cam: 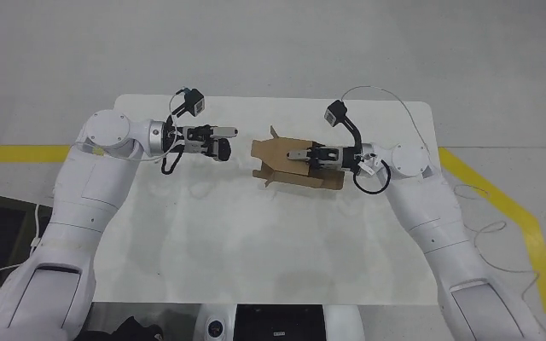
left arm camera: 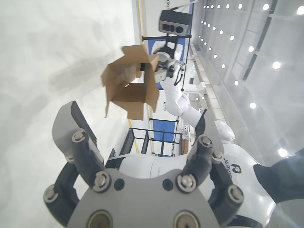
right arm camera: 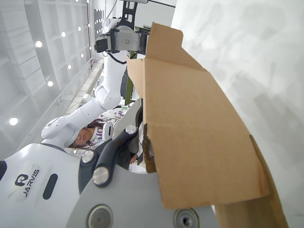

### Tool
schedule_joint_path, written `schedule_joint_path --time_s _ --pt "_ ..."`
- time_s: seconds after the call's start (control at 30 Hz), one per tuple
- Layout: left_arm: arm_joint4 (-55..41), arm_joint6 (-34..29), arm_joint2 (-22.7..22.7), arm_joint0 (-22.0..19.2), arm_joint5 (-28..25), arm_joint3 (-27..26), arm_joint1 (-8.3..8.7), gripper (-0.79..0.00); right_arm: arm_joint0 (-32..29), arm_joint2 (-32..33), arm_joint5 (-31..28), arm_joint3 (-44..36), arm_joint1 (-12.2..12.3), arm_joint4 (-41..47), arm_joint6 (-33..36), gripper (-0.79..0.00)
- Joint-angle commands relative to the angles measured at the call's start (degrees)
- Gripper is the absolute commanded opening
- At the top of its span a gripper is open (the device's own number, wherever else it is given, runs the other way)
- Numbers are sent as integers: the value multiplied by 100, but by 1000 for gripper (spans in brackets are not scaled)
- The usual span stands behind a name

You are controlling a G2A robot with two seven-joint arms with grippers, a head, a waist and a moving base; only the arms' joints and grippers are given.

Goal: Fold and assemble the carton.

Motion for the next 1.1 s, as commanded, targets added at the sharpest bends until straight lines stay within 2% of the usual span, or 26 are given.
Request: schedule_joint_path --time_s 0.0,0.43,1.07 --pt "156 28 76 -20 34 49 -6 0 -58 95 17 -88 38 30 66 -785" --pt "757 339 551 -139 88 20 -104 0 -186 361 76 -649 147 375 199 -785" --pt "936 549 920 -283 154 26 -241 0 33 58 -4 -679 71 887 55 -785"
